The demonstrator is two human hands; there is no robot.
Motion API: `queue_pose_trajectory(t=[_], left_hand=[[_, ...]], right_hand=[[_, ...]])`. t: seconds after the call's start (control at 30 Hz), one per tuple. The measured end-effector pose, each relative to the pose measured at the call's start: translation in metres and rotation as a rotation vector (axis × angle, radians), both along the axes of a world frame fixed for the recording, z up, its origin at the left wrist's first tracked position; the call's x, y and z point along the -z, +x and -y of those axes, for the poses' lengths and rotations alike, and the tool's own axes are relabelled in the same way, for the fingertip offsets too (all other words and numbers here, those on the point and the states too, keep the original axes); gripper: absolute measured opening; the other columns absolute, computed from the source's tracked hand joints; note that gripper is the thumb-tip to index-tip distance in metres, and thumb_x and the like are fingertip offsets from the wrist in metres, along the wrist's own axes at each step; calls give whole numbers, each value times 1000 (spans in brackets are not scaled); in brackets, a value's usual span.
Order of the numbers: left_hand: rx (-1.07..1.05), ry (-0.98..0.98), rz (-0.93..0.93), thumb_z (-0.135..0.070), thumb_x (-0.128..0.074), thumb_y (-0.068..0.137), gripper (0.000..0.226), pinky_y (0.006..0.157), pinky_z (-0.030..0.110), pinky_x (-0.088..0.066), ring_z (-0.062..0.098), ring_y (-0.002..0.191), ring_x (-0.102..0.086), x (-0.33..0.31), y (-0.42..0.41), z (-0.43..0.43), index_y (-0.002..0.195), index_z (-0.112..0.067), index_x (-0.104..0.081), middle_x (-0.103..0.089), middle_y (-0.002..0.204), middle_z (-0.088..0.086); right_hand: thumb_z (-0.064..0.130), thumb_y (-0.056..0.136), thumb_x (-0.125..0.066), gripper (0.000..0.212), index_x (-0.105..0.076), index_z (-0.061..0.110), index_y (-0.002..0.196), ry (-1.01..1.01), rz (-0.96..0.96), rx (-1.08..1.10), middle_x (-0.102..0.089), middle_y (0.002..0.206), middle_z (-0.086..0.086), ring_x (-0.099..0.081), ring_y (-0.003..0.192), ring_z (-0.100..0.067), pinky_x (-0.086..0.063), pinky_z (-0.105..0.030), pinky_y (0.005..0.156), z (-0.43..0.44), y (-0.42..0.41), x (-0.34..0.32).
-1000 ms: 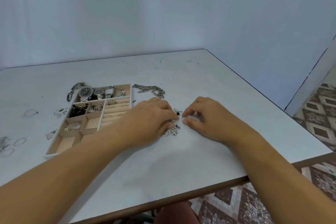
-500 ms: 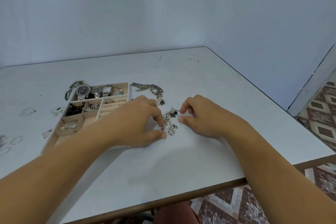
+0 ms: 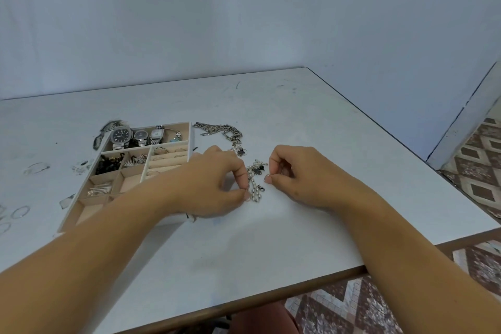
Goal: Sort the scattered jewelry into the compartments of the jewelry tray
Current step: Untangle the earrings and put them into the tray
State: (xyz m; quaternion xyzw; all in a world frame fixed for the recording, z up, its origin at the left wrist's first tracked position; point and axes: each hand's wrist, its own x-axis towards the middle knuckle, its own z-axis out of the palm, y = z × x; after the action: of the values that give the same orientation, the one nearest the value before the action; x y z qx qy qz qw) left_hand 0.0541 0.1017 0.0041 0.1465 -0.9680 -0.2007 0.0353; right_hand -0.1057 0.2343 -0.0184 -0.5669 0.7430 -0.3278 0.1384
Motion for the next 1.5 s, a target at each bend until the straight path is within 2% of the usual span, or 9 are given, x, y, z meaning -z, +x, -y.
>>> queue_pose_trajectory(t=[0.13, 0.27, 0.43, 0.53, 0.73, 0.9, 1.03, 1.33, 1.5], left_hand=[[-23, 11, -91, -34, -69, 80, 8, 66, 11, -38, -2, 80, -56, -5, 3, 2, 77, -31, -62, -63, 77, -15], [-46, -29, -201, -27, -68, 84, 2, 66, 4, -37, -18, 68, -51, -11, 11, 4, 85, -28, -66, -63, 78, -17], [-134, -80, -288, -24, -65, 86, 11, 72, 3, -37, -8, 90, -52, -15, 37, 25, 88, -34, -64, -63, 82, -21], [-198, -94, -333, -17, -66, 85, 15, 71, 1, -35, -11, 90, -53, -18, 62, 40, 89, -32, -65, -63, 84, -22], [-298, -96, -377, -22, -67, 85, 11, 64, 2, -35, -19, 74, -51, -17, 100, 66, 91, -31, -68, -61, 86, -24], [-316, -125, -411, -20, -70, 83, 13, 74, 4, -39, -9, 92, -55, -4, 114, 82, 91, -30, -70, -62, 88, -27], [-269, -144, -432, -19, -70, 81, 15, 74, 10, -41, -4, 87, -57, 6, 118, 84, 88, -32, -68, -61, 85, -23], [-98, -227, -387, -28, -65, 77, 10, 71, 9, -38, 9, 75, -53, 8, 104, 86, 83, -23, -71, -65, 72, -12], [-44, -207, -331, -29, -62, 77, 14, 71, 2, -33, -3, 72, -45, 6, 102, 87, 83, -25, -74, -60, 74, -19]], right_hand=[[23, 82, -68, 13, -56, 27, 78, -63, 2, 16, -51, 62, 13, -47, 56, -1, -38, -10, 54, -2, 1, 0], [24, 82, -69, 10, -60, 29, 82, -137, 13, -3, -60, 70, 14, -52, 64, -3, -43, -12, 57, -1, 9, -2], [22, 84, -66, 5, -63, 25, 84, -145, -111, -85, -65, 76, 13, -59, 76, -6, -44, -14, 61, 11, 21, -12], [21, 85, -65, 2, -63, 22, 85, -127, -210, -143, -64, 78, 12, -58, 76, -7, -48, -22, 68, 23, 32, -22], [20, 87, -63, 2, -64, 22, 87, -129, -262, -207, -63, 81, 12, -59, 75, -5, -45, -15, 67, 60, 60, -40], [19, 87, -62, 4, -64, 23, 89, -124, -299, -242, -65, 84, 13, -56, 74, 0, -43, -11, 67, 97, 77, -41], [19, 85, -64, 4, -64, 23, 86, -173, -265, -216, -64, 80, 14, -56, 75, 0, -48, -22, 73, 106, 83, -27], [20, 85, -67, 3, -64, 21, 86, -236, -270, -236, -61, 77, 15, -55, 74, -5, -47, -25, 73, 100, 83, -15], [20, 85, -66, 3, -64, 22, 86, -238, -249, -237, -60, 77, 17, -56, 75, -5, -47, -24, 72, 100, 81, -15]])
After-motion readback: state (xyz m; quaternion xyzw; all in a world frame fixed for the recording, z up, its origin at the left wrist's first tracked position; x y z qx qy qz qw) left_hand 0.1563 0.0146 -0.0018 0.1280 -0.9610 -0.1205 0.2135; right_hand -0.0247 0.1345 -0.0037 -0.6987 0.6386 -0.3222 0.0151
